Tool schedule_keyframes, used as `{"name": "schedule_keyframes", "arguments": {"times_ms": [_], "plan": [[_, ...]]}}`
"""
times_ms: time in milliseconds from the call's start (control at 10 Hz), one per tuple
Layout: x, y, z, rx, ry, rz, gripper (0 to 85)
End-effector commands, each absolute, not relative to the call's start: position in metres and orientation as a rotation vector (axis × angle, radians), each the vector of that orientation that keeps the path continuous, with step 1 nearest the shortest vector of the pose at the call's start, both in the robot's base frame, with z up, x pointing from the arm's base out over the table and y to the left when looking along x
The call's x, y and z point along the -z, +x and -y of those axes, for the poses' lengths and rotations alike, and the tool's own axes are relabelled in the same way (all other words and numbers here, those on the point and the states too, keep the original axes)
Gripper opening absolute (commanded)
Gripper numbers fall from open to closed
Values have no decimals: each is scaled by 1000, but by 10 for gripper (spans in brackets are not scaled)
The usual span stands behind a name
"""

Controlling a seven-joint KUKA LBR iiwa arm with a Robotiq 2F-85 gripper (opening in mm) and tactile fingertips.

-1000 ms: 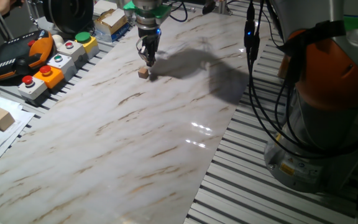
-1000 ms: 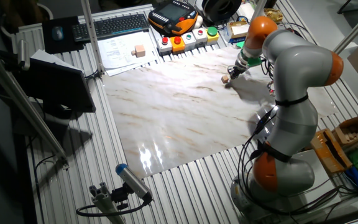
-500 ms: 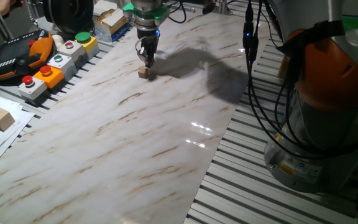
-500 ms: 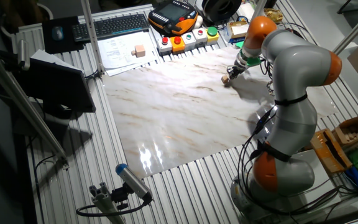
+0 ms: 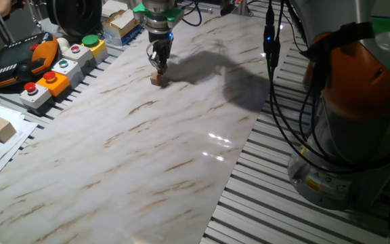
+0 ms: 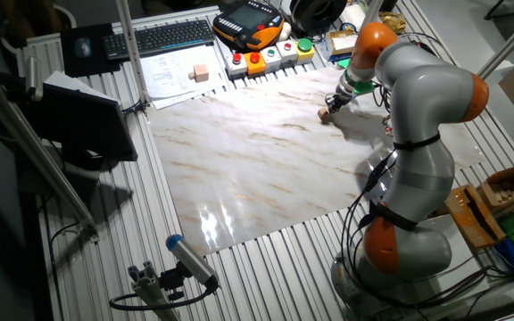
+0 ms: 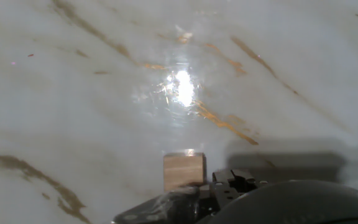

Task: Approach and touch the side of the small block

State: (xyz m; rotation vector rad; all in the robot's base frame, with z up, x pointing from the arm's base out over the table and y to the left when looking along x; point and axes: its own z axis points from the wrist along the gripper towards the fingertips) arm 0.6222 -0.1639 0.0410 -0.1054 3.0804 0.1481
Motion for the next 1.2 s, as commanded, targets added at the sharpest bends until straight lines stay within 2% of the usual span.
{"name": "schedule_keyframes", "arguments": {"times_ms": [0,800,900,1000,1100], "plan": [[-40,623,163,-151,-106,-3080,7],[-37,626,160,-158,-120,-3083,7],[-38,627,159,-180,-103,-3083,7],[-40,628,157,-272,-7,-3082,7],[-41,628,156,-273,12,-3087,7]]}}
